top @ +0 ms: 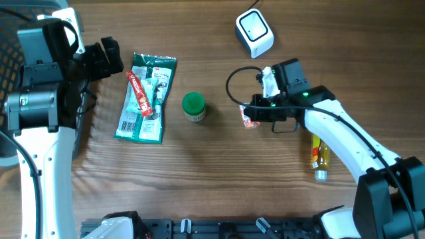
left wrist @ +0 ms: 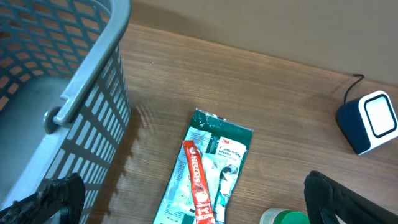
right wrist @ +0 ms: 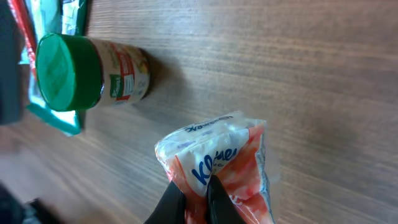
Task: Scan the item barcode
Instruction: 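Lift the Kleenex pack with the right gripper and hold it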
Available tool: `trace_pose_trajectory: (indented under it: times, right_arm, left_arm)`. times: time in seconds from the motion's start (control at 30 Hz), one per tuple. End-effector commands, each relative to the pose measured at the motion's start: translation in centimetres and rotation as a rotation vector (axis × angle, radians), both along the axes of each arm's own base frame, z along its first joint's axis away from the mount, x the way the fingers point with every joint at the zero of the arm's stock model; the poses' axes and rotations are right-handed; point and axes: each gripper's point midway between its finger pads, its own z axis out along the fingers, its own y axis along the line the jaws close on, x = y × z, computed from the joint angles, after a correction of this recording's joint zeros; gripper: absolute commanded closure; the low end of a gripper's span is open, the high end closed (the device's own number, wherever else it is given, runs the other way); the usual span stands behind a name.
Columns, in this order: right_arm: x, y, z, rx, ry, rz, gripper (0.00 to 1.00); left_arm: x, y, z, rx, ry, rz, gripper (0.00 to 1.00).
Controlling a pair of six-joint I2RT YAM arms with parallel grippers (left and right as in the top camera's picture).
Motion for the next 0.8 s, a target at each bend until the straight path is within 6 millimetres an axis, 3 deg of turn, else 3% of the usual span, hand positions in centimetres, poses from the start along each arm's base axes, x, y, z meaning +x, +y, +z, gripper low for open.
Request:
trace_pose_trajectory:
  times: [0.0, 0.13, 0.27, 0.43, 0.77]
  right_arm:
    - [-1.0, 1.1, 0.4, 0.110, 0.045, 0.024, 0.96]
    - [-1.1, 2.8, 1.2, 0.240, 0.034, 0.051, 0.96]
    - [-1.0, 3.3, 1.6, 0.279, 0.041, 0.049, 0.96]
    - [-1.3, 4.8, 3.4, 0.400, 0.037, 0.113, 0.96]
    - [-1.2, 5.1, 1.0, 0.403, 0.086, 0.124, 0.96]
  left_arm:
    - [0.1, 0.2, 0.3, 0.010, -0.008, 0.002, 0.00]
    - [0.1, 0.2, 0.3, 0.010, -0.008, 0.002, 0.00]
    - [0.1, 0.2, 0.3, 0.011, -0.007, 0.002, 0.00]
    - [0.1, 0.2, 0.3, 0.010, -0.008, 0.002, 0.00]
    - [0.1, 0.2, 0.3, 0.011, -0.008, 0.002, 0.00]
